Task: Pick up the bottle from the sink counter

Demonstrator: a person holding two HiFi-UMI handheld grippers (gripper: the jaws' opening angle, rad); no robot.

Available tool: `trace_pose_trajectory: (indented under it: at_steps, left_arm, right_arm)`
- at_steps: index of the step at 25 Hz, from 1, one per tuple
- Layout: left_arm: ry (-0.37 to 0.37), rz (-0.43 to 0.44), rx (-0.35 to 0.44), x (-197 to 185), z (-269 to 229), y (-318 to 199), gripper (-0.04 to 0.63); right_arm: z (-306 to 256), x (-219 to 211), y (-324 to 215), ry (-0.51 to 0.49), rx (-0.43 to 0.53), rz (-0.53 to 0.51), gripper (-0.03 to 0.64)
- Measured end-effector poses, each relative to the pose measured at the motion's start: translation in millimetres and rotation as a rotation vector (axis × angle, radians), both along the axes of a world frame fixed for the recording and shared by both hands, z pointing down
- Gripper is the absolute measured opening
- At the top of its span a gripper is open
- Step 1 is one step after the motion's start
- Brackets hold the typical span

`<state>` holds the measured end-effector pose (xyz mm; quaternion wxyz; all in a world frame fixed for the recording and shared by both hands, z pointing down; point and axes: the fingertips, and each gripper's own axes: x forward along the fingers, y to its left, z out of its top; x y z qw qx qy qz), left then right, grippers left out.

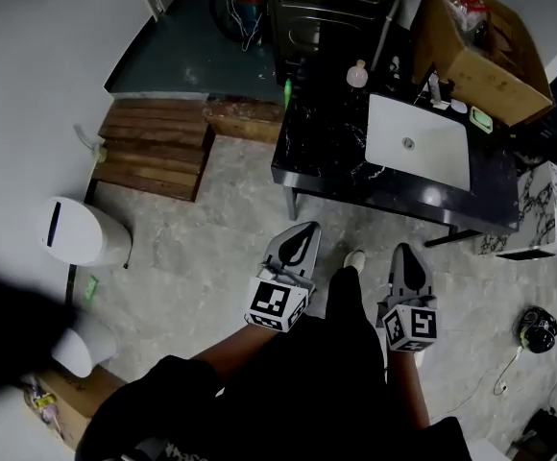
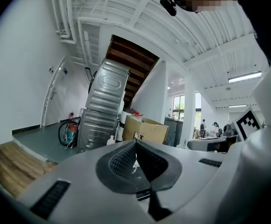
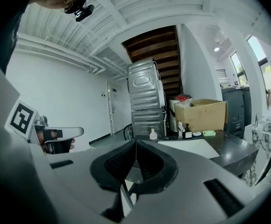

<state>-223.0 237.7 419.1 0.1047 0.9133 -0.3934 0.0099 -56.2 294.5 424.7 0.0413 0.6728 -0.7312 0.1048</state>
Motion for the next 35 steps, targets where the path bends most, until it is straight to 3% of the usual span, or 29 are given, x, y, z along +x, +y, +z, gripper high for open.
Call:
trace_pose_trajectory:
  at_steps: [6,13,20,25,35]
  left_arm:
    - [-0.041,-0.003,0.037,40,-3,-43,0.014]
    - [-0.065,0.001,0.049,109,-10,-111,0.014]
    - [-0.093,-0.047,0.045,166,-6,-163,0.014]
    - [-0.1,-0.067,0.021,201,2,-186,0.014]
    - [-0.128,-0.103,-0.006,219,12,-213,0.014]
  right_arm:
    - [6,33,-55,-0.009,0.027,-0.037,0.038]
    - [2,102,-132,-0.033,0.043,-0.057,0.038]
    - [10,162,-179,-0.016,-0.002,-0.085,0.038]
    - [21,194,-209,-0.06,-0.012,-0.138,0.038]
    - [31,214,-251,-0.104,-0.017,-0.222,0.038]
